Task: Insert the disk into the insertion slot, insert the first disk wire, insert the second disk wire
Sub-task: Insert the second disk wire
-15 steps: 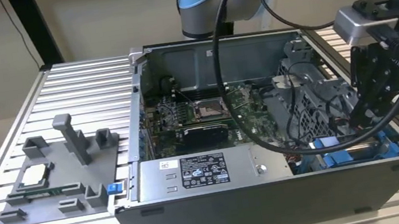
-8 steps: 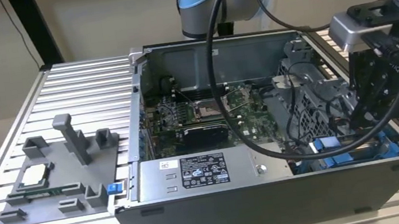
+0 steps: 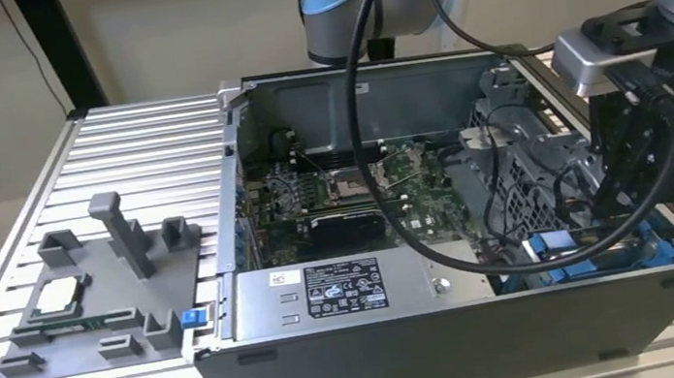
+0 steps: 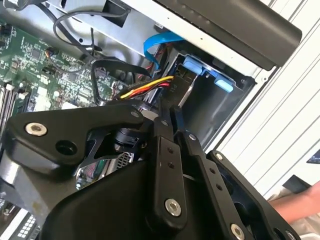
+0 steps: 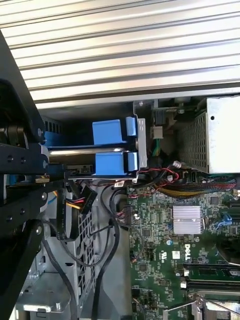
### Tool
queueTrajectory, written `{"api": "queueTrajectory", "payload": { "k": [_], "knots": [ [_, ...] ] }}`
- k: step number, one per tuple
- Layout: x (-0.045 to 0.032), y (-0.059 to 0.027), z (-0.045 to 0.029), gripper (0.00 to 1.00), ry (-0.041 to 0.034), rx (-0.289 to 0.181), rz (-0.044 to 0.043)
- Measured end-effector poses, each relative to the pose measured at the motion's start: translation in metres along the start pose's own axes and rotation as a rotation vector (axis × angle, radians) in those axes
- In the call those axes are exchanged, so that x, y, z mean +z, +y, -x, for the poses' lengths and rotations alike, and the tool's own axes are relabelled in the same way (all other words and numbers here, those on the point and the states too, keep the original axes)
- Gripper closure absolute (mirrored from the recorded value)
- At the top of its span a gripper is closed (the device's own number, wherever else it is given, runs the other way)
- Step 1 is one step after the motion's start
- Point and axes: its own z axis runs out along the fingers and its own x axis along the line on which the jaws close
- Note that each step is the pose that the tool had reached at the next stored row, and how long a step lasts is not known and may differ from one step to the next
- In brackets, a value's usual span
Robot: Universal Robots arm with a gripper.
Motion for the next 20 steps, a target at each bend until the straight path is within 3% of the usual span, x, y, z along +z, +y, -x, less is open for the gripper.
{"api": "queueTrajectory", "payload": {
  "k": [7, 20],
  "knots": [
    [0.0043, 0.0028, -0.0004, 1.00, -0.0005, -0.001, -0.0100],
    [0.0129, 0.0035, -0.0009, 1.00, -0.0011, -0.001, -0.0185]
  ]
}}
